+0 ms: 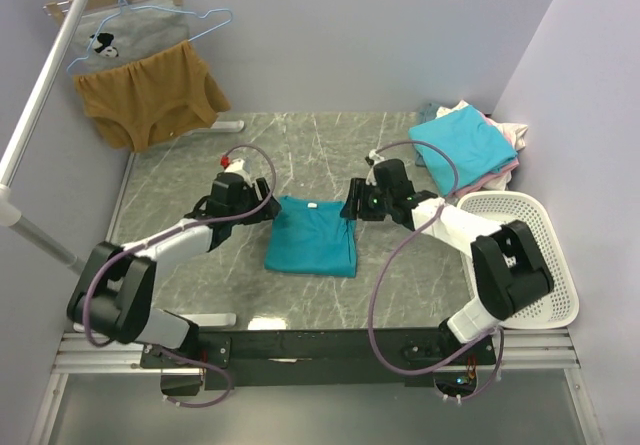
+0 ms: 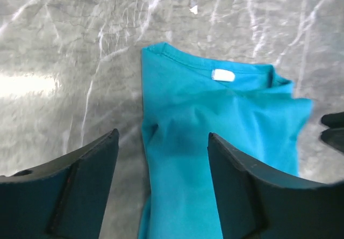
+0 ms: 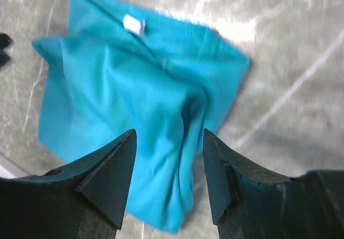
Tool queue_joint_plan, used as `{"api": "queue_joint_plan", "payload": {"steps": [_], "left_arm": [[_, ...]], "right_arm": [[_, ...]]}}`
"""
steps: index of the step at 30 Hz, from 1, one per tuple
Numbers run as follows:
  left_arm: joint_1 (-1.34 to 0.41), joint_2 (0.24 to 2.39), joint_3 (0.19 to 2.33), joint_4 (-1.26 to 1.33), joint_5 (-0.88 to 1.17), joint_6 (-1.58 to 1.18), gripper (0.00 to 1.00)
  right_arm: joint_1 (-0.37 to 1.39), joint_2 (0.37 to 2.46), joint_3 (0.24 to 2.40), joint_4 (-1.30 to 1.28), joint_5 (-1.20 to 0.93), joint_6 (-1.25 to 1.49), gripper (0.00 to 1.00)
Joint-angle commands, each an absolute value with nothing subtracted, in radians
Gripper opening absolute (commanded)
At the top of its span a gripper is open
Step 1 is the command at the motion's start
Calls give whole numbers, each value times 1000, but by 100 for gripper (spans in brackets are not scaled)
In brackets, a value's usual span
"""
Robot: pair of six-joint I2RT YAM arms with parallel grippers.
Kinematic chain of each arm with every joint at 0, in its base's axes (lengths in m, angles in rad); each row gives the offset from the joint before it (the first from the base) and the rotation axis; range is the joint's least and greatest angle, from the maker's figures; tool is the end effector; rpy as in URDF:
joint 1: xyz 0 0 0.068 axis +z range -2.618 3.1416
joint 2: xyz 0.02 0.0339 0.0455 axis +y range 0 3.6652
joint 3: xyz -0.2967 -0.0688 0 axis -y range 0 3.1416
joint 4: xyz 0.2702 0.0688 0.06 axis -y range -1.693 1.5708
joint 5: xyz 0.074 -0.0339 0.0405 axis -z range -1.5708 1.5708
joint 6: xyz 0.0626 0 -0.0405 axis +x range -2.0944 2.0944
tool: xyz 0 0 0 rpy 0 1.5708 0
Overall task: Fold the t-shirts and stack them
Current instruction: Smooth out wrinkles on the folded tshirt
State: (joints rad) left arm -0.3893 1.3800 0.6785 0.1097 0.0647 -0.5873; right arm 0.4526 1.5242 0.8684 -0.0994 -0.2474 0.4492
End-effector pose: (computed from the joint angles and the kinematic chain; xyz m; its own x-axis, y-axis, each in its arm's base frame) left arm 0.2965 -0.1260 0.2001 -0.6670 -0.3240 -0.6709 0.0706 0.8689 -0.4899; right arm 0.3125 0.1690 0.2003 -0.8090 0.0748 -0.5830 -0.2587 0.8454 0.4674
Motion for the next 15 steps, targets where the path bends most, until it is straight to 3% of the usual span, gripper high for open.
{"api": "queue_joint_plan", "payload": {"steps": [1, 11, 15], "left_arm": [[-388, 1475, 724, 202, 101, -549, 71], [-387, 1539, 741, 261, 137, -540, 66], [-388, 1554, 745, 281, 164, -545, 42]], "right_arm": [[446, 1606, 957, -75, -232, 380, 60], [434, 1692, 996, -48, -288, 380, 58], [431, 1707, 989, -26, -311, 383, 48]]}}
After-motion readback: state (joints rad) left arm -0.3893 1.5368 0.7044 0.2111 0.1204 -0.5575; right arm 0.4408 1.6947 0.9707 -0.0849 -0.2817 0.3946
